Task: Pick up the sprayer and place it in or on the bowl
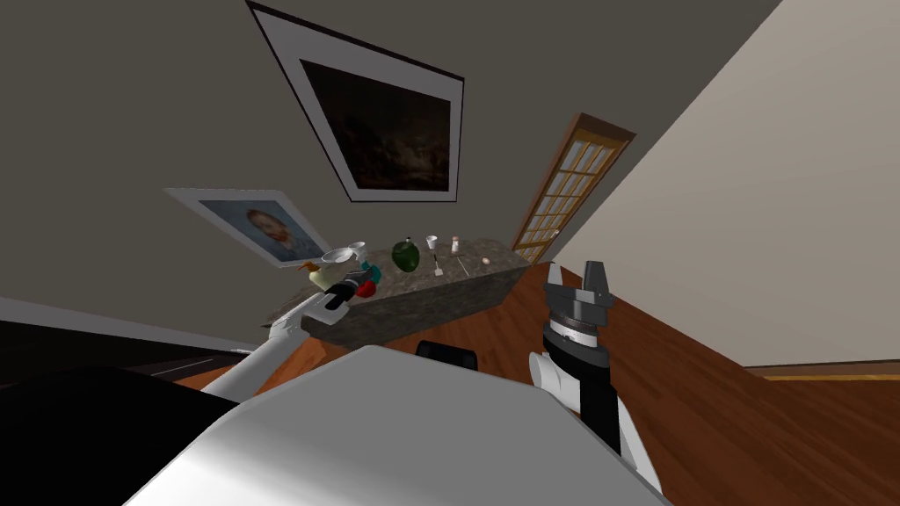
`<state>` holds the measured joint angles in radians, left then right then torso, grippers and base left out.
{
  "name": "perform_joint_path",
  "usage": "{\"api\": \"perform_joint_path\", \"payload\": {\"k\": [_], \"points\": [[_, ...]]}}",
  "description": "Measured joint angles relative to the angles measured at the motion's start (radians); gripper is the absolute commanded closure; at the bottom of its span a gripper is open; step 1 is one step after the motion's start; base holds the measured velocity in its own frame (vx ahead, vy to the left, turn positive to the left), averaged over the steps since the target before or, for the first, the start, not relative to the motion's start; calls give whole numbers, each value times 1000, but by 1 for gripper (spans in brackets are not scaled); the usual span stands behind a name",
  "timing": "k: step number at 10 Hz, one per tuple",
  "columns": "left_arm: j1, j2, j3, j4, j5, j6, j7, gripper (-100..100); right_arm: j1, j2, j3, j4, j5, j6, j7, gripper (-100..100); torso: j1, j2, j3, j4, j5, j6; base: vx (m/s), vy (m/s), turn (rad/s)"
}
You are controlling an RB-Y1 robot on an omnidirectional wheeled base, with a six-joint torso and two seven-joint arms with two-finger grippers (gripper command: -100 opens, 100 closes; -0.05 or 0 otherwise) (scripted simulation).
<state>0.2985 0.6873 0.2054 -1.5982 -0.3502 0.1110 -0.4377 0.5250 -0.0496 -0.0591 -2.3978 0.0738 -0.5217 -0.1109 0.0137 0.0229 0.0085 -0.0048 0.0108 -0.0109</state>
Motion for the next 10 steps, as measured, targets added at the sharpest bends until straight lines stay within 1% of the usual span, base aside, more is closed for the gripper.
{"api": "perform_joint_path", "payload": {"k": [2, 4, 5, 7, 9, 10], "points": [[0, 20, 0, 20, 13, 1, 2, 100, 0, 0, 0, 0, 0, 0, 0, 0, 5, 2, 1, 1, 1, -1, -292, 103, -93], [3, 47, 4, 40, 31, 3, 5, 100, 0, 0, 0, 0, 0, 0, 0, 0, 4, 6, 3, 1, 1, -2, -323, 74, -99], [2, 65, 2, 52, 43, 7, 8, 100, 0, 0, 0, 0, 0, 0, 0, 0, 5, 6, 3, 1, 0, -2, -311, 116, -147], [1, 85, 6, 78, 56, 7, 9, 100, 0, 0, 0, 0, 0, 0, 0, 0, 8, 5, 3, 1, 0, -2, -325, 111, -113], [0, 122, 6, 96, 78, 22, 14, 100, 0, 0, 0, 0, 0, 0, 0, 0, 5, 3, 2, 1, -1, -3, -272, 88, -132], [-6, 129, 8, 111, 81, 27, 13, 100, 0, 0, 0, 0, 0, 0, 0, 0, 4, 1, 1, 1, 0, -2, -225, 105, -147]]}}
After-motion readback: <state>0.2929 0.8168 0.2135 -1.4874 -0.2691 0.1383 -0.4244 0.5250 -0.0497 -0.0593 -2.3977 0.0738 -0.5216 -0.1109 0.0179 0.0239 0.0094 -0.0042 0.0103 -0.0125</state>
